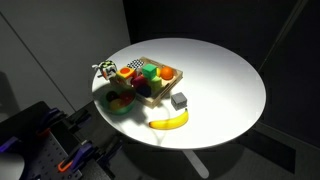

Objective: Pick up the green cube and then drop it on the table

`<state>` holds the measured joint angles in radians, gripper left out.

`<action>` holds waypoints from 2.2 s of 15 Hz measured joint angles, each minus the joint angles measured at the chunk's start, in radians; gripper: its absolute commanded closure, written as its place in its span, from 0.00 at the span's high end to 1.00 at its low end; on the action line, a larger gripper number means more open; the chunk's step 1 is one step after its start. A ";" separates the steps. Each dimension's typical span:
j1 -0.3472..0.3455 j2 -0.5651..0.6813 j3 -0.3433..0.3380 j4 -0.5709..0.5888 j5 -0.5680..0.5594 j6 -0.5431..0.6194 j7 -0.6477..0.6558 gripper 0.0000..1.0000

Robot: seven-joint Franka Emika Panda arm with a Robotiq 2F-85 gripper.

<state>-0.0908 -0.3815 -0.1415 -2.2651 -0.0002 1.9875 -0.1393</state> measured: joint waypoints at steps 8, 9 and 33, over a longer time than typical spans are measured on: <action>0.000 0.164 0.087 0.086 -0.070 -0.001 0.182 1.00; 0.000 0.186 0.091 0.096 -0.081 -0.003 0.191 1.00; 0.009 0.390 0.094 0.190 -0.110 -0.049 0.009 1.00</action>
<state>-0.0814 0.0087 -0.0477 -2.0748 -0.1099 1.9390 -0.1302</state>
